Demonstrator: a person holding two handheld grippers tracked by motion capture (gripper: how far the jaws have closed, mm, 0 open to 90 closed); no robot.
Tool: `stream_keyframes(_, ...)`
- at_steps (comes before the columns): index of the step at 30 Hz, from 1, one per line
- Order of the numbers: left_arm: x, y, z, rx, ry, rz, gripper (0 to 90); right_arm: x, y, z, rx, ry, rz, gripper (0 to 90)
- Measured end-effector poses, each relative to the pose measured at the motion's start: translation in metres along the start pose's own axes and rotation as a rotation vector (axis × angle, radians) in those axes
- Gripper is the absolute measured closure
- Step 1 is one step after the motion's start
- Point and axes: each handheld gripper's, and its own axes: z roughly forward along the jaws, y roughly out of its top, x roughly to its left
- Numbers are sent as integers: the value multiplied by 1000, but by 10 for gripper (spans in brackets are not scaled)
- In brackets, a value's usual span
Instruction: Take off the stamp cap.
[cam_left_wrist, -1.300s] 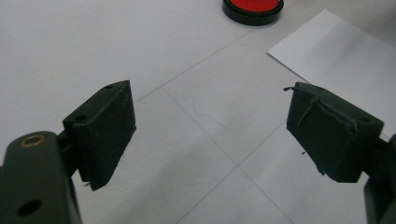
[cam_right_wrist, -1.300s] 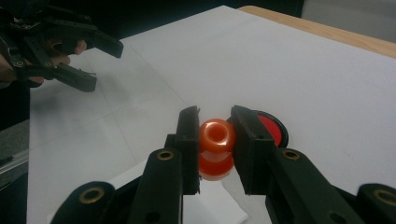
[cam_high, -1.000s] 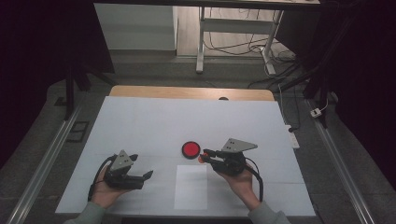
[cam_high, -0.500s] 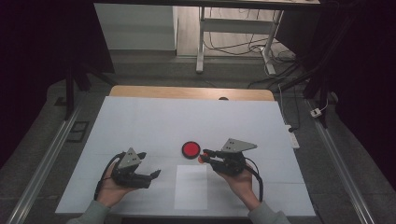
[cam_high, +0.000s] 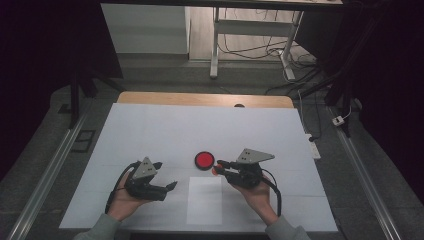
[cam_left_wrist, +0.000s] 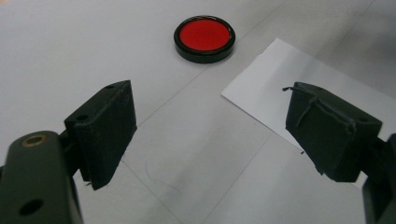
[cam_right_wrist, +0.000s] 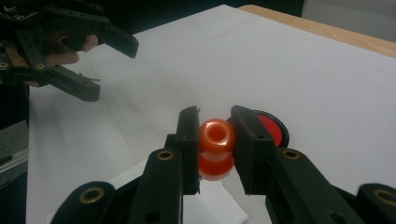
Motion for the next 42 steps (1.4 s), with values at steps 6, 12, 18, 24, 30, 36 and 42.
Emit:
stream_keyframes(6, -4, 7, 8, 9, -15, 16, 167, 0, 0, 0, -1, 0, 0, 718)
stream_keyframes(12, -10, 17, 18, 16, -43, 36, 167, 0, 0, -1, -2, 0, -1, 718)
stream_keyframes(18, -14, 23, 24, 21, -55, 50, 167, 0, 0, -1, -8, 0, 1, 718)
stream_keyframes(24, -16, 27, 32, 29, -64, 59, 169, -1, 0, -1, -1, 0, -1, 719)
stream_keyframes(30, -21, 34, 39, 34, -85, 78, 171, 0, 0, 0, -1, 1, -2, 718)
stream_keyframes(36, -28, 38, 48, 44, -106, 91, 172, 0, 0, 0, -2, 5, -1, 718)
stream_keyframes(42, -31, 41, 54, 47, -123, 95, 174, 1, 0, 1, -5, 9, -4, 719)
